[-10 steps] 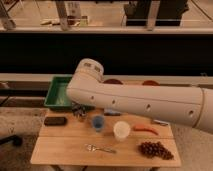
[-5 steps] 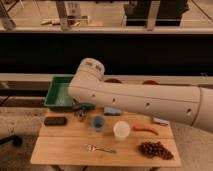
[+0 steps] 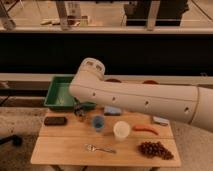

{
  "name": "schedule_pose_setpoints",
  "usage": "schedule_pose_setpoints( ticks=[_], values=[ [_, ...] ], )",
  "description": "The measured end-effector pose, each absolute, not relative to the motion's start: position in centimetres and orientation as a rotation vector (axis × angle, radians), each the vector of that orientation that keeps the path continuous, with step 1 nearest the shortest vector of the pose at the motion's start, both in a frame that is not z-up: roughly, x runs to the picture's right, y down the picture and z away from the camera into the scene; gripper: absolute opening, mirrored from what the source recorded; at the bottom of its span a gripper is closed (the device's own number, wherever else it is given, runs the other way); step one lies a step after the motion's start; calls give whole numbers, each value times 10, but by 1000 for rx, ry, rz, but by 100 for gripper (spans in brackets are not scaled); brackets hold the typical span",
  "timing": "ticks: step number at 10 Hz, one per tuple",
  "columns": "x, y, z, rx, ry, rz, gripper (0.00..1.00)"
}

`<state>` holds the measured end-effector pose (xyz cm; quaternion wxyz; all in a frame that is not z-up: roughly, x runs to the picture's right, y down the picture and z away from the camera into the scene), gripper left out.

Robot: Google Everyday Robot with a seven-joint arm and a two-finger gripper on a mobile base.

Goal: Place brush in metal cup

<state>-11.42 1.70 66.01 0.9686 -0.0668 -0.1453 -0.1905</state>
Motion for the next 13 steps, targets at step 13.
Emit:
schedule_pose_setpoints(
  ticks=[13],
  values=[
    [-121, 24, 672, -148, -270, -403, 0]
  ],
)
